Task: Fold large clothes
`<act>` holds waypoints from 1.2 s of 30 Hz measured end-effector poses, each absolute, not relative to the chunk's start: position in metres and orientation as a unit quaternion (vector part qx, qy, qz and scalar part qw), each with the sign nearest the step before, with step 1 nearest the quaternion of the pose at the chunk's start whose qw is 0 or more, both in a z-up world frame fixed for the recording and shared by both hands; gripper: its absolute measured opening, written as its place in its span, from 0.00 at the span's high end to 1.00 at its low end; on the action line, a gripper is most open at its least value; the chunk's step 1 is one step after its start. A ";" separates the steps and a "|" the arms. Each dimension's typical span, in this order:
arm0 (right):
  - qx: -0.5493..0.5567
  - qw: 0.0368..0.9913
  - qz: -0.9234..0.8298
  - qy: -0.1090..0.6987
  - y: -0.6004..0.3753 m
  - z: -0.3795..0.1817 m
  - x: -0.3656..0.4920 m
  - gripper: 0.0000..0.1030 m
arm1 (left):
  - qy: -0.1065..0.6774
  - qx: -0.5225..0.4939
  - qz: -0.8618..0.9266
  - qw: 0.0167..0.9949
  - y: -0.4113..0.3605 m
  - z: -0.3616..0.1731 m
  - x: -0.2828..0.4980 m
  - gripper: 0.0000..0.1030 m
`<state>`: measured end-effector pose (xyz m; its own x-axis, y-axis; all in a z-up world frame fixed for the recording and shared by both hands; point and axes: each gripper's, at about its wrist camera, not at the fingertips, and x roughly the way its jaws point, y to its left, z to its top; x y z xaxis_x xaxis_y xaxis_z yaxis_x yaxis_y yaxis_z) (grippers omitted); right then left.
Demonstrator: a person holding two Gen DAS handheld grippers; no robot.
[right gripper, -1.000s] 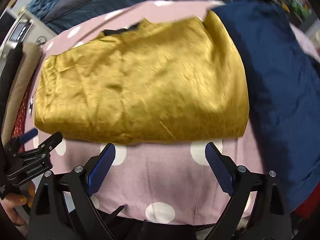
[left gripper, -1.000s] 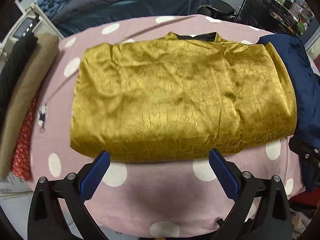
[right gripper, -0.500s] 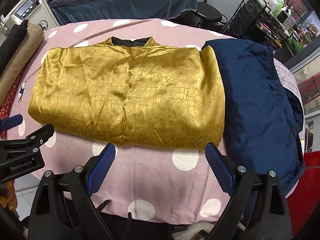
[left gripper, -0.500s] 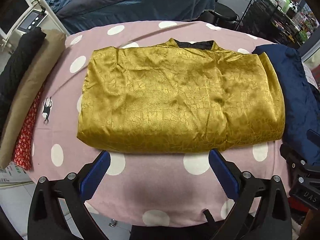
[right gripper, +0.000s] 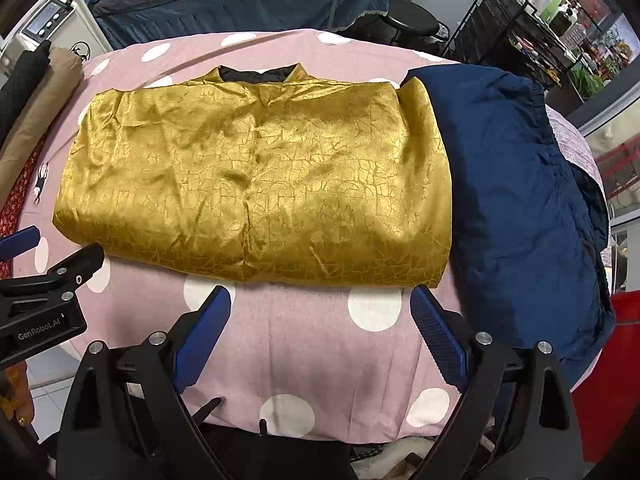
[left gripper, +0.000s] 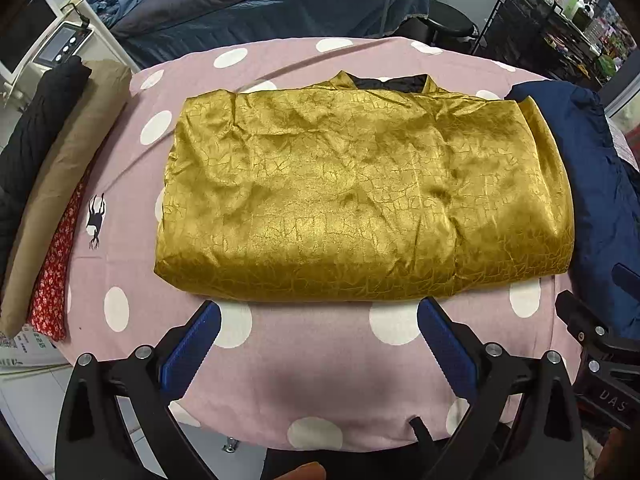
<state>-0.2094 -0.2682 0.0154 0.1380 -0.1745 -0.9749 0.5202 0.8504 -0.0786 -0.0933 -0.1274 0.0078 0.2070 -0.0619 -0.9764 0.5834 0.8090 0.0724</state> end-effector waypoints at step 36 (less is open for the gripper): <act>0.152 0.737 -0.238 0.614 -0.268 0.013 -0.210 0.13 | 0.595 0.222 -0.213 0.742 -0.127 0.006 -0.094 0.07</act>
